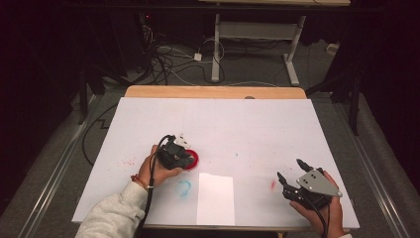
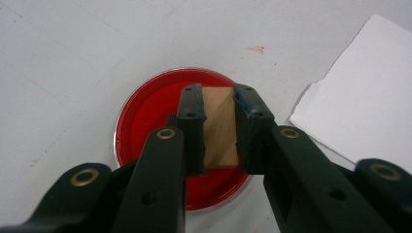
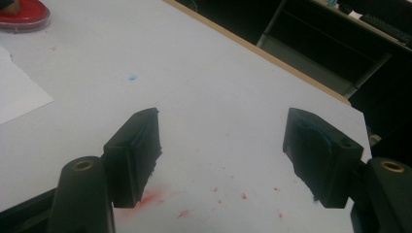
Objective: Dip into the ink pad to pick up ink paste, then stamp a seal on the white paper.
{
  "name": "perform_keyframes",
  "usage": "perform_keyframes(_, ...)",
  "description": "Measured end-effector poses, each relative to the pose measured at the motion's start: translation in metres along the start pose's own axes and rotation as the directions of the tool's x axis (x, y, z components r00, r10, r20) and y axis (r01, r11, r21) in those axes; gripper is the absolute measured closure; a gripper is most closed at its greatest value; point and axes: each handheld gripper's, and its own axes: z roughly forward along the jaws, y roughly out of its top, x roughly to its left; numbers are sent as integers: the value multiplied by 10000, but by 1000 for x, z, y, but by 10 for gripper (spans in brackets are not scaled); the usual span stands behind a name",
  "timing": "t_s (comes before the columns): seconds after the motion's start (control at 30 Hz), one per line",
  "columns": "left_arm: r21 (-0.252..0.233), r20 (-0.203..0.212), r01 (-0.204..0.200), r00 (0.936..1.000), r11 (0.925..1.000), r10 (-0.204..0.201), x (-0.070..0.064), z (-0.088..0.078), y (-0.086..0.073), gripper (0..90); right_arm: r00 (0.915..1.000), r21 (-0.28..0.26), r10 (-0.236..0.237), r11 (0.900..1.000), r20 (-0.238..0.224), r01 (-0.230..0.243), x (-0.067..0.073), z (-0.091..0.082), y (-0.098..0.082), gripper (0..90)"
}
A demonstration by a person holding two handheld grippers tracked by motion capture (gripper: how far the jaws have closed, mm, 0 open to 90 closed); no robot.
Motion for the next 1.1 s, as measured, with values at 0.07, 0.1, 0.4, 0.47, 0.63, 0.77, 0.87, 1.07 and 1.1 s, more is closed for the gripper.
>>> perform_keyframes(0.07, 15, -34, -116, 9999, 9999, 116, -1, 0, 0, 734, 10000, 2, 15, 10000, 11, -15, 0, 0, 0, 300)
perform_keyframes(0.1, 9, -34, -101, 9999, 9999, 101, 0, 0, 0, 734, 10000, 15, 14, 10000, 6, -14, 0, 1, -1, 300)
perform_keyframes(0.4, -225, -107, -58, 9999, 9997, 56, -1, -9, -2, 734, 9999, -153, 77, 9999, -124, -79, 0, 3, 4, 297)
perform_keyframes(0.47, -387, -125, -30, 9999, 9992, 26, 0, -14, -3, 734, 9998, -141, 53, 9999, -185, -56, 0, 5, 3, 297)
perform_keyframes(0.63, -713, -307, -133, 9995, 9974, 111, -6, -25, 0, 734, 9997, -92, 59, 9999, -247, -61, -1, 5, 1, 297)
perform_keyframes(0.77, -892, -334, -287, 9991, 9956, 258, -9, -32, 1, 734, 9998, -228, 88, 9997, -187, -92, -2, 3, 3, 298)
perform_keyframes(0.87, -1112, -306, -327, 9991, 9933, 295, -12, -38, 1, 734, 9997, -154, 65, 9999, -229, -69, 0, 4, 3, 298)
perform_keyframes(1.07, -1368, -330, -566, 9981, 9890, 526, -17, -48, 3, 734, 9998, -143, -36, 9999, -198, 33, 2, 0, 3, 298)
perform_keyframes(1.1, -1408, -299, -600, 9980, 9882, 563, -18, -49, 3, 734, 9998, -161, -19, 9999, -181, 16, 1, 0, 3, 298)
